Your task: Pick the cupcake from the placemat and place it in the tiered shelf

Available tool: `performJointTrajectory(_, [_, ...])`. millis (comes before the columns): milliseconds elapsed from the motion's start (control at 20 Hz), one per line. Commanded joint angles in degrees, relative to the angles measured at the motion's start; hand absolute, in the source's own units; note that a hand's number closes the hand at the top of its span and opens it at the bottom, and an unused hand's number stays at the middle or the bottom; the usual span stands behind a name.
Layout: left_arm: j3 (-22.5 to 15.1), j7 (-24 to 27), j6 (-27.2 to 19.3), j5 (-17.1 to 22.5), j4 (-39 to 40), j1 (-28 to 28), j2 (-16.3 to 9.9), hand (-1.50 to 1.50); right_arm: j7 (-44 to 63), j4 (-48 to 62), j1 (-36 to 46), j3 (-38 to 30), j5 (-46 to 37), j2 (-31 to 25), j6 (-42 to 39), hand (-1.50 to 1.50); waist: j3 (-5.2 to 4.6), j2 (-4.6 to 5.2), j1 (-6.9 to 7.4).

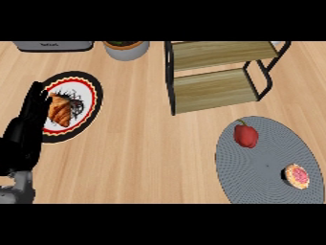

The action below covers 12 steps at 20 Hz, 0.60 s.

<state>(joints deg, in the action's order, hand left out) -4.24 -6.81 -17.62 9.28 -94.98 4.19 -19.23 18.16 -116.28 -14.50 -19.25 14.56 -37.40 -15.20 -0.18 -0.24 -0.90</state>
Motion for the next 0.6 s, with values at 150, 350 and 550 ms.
performJointTrajectory(150, [-1.8,-0.6,0.7,-0.4,-2.0,-1.4,0.8,0.00,17.0,-10.3,-0.5,5.8,-13.7,-11.7,-2.1,-1.50,-0.06,0.25,1.86])
performJointTrajectory(350, [-1.5,-0.8,-0.1,-1.4,1.1,2.0,2.0,0.00,28.8,-12.9,2.1,11.7,-17.4,-12.7,-2.6,-1.50,0.05,0.46,1.32])
performJointTrajectory(550, [-2.8,-1.4,-0.2,-3.2,-2.9,-0.6,2.3,0.00,36.1,-6.4,13.1,21.4,-22.8,-10.0,-1.2,-1.50,0.13,0.59,2.81])
